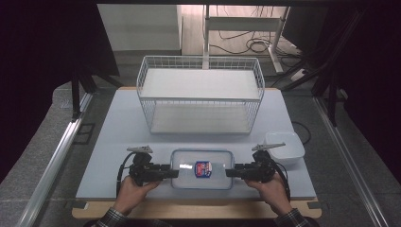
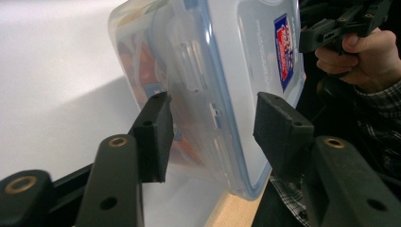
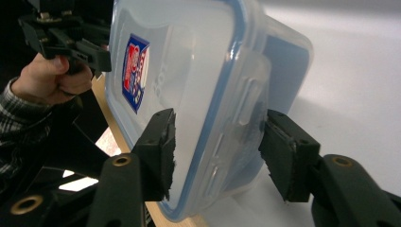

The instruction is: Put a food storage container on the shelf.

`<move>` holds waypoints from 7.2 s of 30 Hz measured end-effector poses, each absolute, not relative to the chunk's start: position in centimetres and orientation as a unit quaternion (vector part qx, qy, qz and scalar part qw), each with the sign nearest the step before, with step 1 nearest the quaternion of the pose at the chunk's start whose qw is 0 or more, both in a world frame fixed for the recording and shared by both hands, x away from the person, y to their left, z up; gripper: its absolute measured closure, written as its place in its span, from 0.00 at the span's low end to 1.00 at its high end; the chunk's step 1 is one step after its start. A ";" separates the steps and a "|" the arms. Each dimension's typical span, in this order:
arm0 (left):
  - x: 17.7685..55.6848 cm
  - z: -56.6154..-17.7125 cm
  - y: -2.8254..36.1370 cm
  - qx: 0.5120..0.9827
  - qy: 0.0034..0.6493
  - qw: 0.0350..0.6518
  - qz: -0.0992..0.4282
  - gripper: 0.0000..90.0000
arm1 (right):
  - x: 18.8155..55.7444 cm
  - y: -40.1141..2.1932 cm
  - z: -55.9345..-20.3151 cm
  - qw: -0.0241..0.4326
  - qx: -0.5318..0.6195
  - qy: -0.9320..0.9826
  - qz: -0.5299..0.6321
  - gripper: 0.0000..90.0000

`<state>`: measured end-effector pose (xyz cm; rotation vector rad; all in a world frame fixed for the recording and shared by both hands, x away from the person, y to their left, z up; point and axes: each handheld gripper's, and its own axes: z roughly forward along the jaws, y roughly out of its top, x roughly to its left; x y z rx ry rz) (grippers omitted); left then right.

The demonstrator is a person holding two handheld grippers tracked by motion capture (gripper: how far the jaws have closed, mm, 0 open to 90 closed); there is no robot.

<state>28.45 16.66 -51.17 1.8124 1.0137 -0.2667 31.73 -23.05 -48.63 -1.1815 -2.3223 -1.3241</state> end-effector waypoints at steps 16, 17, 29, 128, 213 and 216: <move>28.3 -50.3 16.9 0.744 0.419 0.515 -0.078 0.60 | 30.9 -22.6 -47.6 0.052 -0.393 -0.786 -0.475 0.56; 28.3 -50.1 17.0 0.743 0.417 0.517 -0.075 0.60 | 30.9 -22.6 -47.5 0.050 -0.391 -0.785 -0.477 0.57; 28.2 -48.6 16.9 0.743 0.410 0.528 -0.041 0.59 | 31.1 -22.3 -45.7 0.024 -0.375 -0.784 -0.494 0.57; 43.5 -32.8 18.7 0.697 0.412 0.585 0.050 0.57 | 47.0 -19.7 -30.3 -0.057 -0.369 -0.741 -0.558 0.53; 33.4 -37.6 16.3 0.764 0.360 0.521 0.122 0.02 | 36.6 -18.9 -34.6 -0.159 -0.287 -0.798 -0.505 0.07; 32.4 -38.6 16.2 0.767 0.362 0.512 0.139 0.01 | 35.9 -19.1 -35.4 -0.165 -0.280 -0.804 -0.497 0.07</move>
